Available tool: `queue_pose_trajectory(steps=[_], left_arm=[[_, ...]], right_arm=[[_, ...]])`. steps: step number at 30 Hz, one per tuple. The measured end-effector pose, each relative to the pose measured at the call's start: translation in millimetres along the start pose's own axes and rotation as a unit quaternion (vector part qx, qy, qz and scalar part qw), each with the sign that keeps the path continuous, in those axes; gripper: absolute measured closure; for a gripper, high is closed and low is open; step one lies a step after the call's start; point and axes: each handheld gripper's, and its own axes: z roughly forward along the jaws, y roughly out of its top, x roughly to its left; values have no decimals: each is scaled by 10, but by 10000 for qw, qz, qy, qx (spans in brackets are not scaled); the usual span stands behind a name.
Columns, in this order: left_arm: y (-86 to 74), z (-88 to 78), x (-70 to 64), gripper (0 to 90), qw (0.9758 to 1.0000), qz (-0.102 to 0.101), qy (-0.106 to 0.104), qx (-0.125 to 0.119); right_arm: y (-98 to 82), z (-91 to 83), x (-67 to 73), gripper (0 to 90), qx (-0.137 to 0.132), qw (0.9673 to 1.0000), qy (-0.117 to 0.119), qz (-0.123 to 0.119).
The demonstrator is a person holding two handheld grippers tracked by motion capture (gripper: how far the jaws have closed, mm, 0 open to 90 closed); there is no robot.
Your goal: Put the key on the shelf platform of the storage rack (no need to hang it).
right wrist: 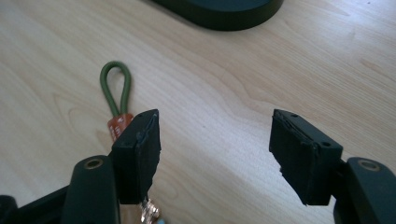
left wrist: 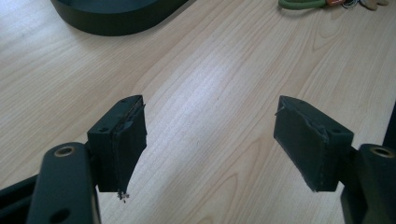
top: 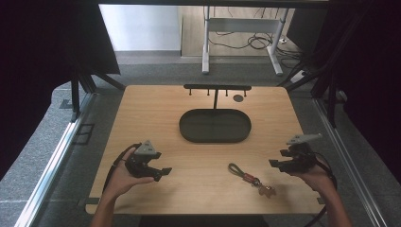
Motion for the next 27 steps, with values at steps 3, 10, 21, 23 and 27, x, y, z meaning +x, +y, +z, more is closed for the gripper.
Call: queue_pose_trajectory(steps=[3,10,21,23,27], left_arm=[[-72,19,25,267,9999,-123,-23,65],[-104,-16,47,268,9997,-234,-69,-24],[-138,17,-6,265,9998,-124,-106,109],[-155,15,0,265,9998,-147,-94,115],[-179,2,15,266,9997,-179,-73,115]], right_arm=[[131,-31,98,356,313,9992,98,-222],[317,91,275,364,823,9946,268,-572],[352,435,510,387,1362,9856,434,-899],[343,513,530,397,1449,9836,452,-973],[327,653,574,416,1705,9783,433,-1098]])
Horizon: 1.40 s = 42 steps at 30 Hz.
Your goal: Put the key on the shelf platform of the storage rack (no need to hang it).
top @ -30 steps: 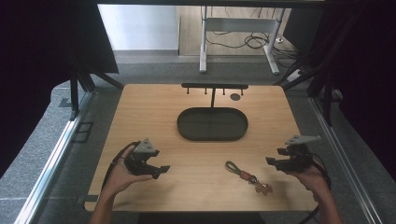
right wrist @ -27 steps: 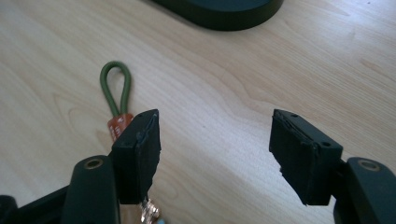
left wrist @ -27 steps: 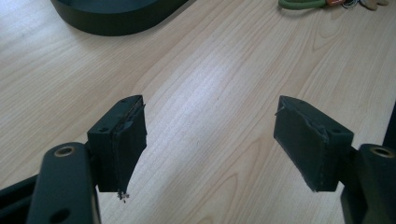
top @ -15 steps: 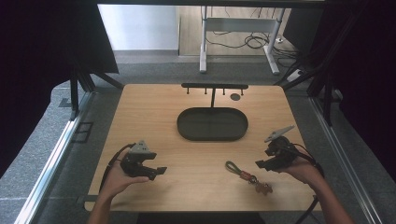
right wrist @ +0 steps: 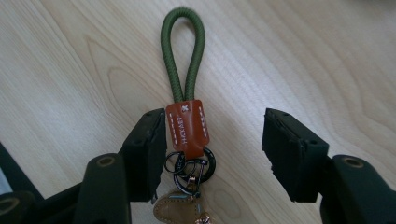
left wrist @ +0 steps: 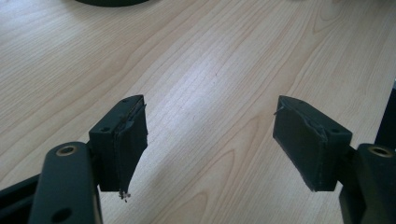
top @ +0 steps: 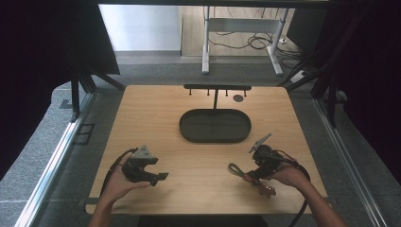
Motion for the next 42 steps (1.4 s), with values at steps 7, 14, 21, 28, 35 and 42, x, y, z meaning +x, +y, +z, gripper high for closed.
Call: queue_pose_trajectory(steps=[7,14,21,28,35,42], left_arm=[[-8,11,-3,263,10000,1,11,3],[-12,1,3,262,10000,-5,-3,-11],[-24,-10,16,263,10000,-15,8,-15],[-26,-4,13,263,10000,0,9,17],[-30,6,12,263,10000,-5,13,37],[-32,-1,13,264,10000,-23,12,26]], right_arm=[[-11,150,69,449,255,9996,9,-152],[-7,253,126,494,414,9984,-89,-364],[5,305,155,553,561,9974,-46,-440],[-3,328,154,632,604,9971,35,-464],[-2,326,133,664,622,9972,133,-392],[10,267,95,670,624,9972,177,-370]])
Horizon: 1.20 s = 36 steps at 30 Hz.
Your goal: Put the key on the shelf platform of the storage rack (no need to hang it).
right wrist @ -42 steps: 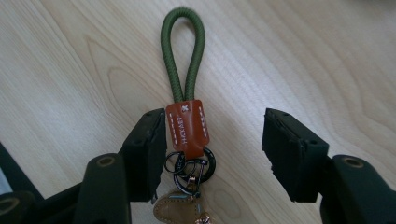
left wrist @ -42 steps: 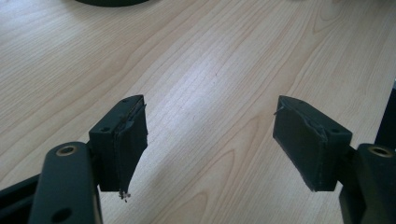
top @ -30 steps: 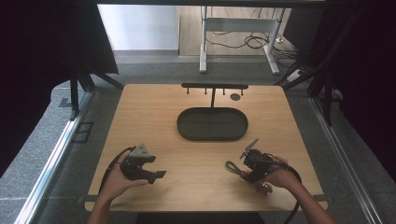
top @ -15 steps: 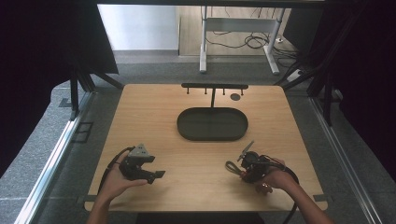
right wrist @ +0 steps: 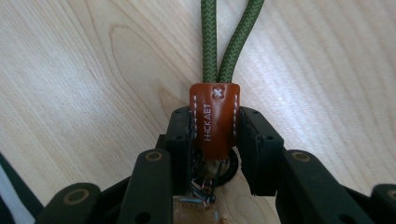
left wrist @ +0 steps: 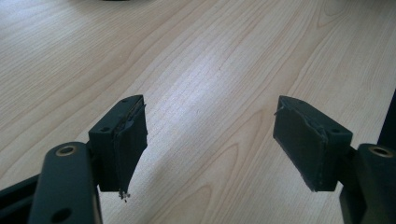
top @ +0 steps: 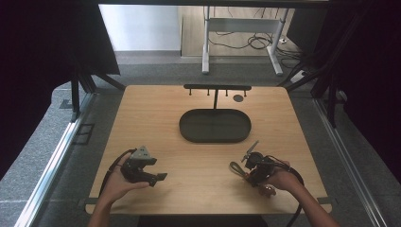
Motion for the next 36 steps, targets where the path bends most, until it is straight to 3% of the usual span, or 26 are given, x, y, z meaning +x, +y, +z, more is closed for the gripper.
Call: queue_pose_trajectory(steps=[8,17,36], left_arm=[[-5,-11,9,265,10000,27,0,11],[-8,-11,10,265,10000,17,1,21],[-10,-7,10,265,10000,34,-17,42]], right_arm=[[6,-228,-109,674,-187,9997,116,87],[58,-515,-147,675,-476,9988,71,69],[215,-858,-261,676,-874,9962,38,19]])
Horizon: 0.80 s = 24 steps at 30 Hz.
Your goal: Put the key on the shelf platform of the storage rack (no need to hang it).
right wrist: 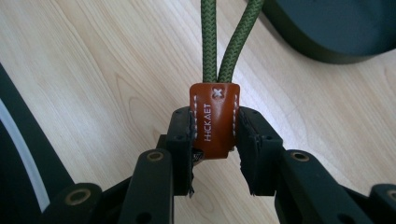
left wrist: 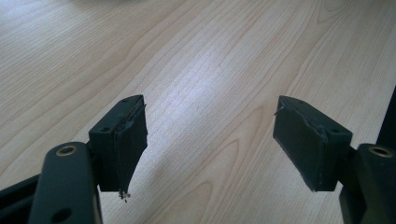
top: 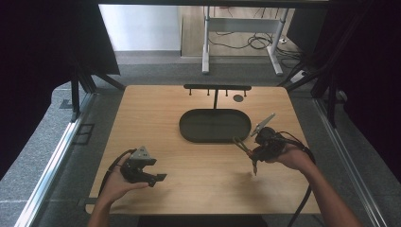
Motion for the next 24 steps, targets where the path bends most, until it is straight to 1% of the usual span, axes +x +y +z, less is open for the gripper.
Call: queue_pose_trajectory(steps=[7,9,13,18,24], left_arm=[[1,5,1,265,10000,7,-3,15],[1,7,3,265,10000,5,-7,32],[-2,-7,13,265,10000,18,1,16],[-6,-22,19,265,10000,1,16,-8],[0,-18,15,265,10000,-2,-5,25]], right_arm=[[80,-77,-25,676,-41,10000,27,-54],[138,-104,-48,676,-114,9999,14,-73],[204,-123,-72,676,-185,9998,76,-79],[268,-128,-111,676,-201,9997,77,-100],[314,-137,-143,676,-220,9997,35,-51]])
